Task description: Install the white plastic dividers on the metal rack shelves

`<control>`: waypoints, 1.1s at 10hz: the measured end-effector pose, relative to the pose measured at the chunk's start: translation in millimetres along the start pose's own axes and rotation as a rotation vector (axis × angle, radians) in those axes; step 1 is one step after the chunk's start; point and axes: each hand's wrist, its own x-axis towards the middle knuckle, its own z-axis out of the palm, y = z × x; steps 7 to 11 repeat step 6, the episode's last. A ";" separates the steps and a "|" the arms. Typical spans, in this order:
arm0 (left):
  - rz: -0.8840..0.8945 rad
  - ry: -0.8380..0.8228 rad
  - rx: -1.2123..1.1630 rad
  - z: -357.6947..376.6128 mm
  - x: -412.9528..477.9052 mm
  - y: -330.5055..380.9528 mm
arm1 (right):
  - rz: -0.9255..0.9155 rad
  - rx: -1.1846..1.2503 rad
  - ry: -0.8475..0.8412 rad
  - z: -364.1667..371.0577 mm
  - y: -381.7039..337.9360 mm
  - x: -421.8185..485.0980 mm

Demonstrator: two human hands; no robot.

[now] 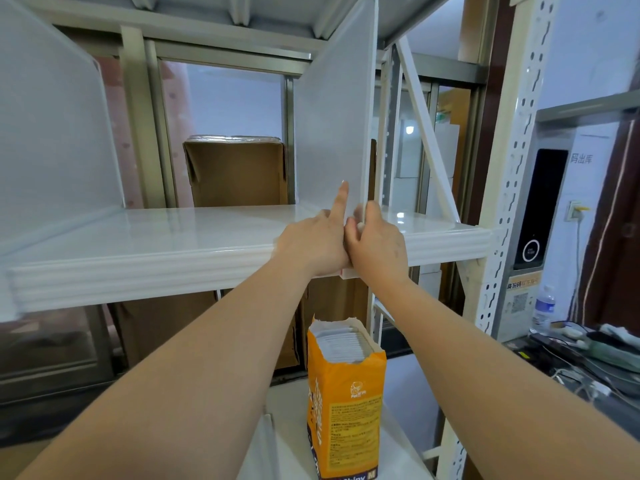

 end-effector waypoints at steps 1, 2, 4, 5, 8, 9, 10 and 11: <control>0.048 0.040 0.011 -0.7 -4.2 0.6 | 0.011 0.056 0.048 4.3 0.7 -4.9; 0.057 0.048 0.026 -1.0 -5.8 1.7 | 0.035 0.099 0.060 3.1 -1.4 -7.3; 0.059 0.103 0.059 0.7 -7.5 0.6 | 0.083 0.106 0.069 -0.5 -7.1 -9.2; 0.096 0.147 0.030 6.0 -7.3 -1.1 | 0.136 0.129 0.100 -1.1 -11.3 -14.9; 0.123 0.046 -0.243 -8.7 -8.8 -2.4 | 0.212 0.209 0.155 -4.3 -16.3 -26.6; 0.123 0.046 -0.243 -8.7 -8.8 -2.4 | 0.212 0.209 0.155 -4.3 -16.3 -26.6; 0.123 0.046 -0.243 -8.7 -8.8 -2.4 | 0.212 0.209 0.155 -4.3 -16.3 -26.6; 0.123 0.046 -0.243 -8.7 -8.8 -2.4 | 0.212 0.209 0.155 -4.3 -16.3 -26.6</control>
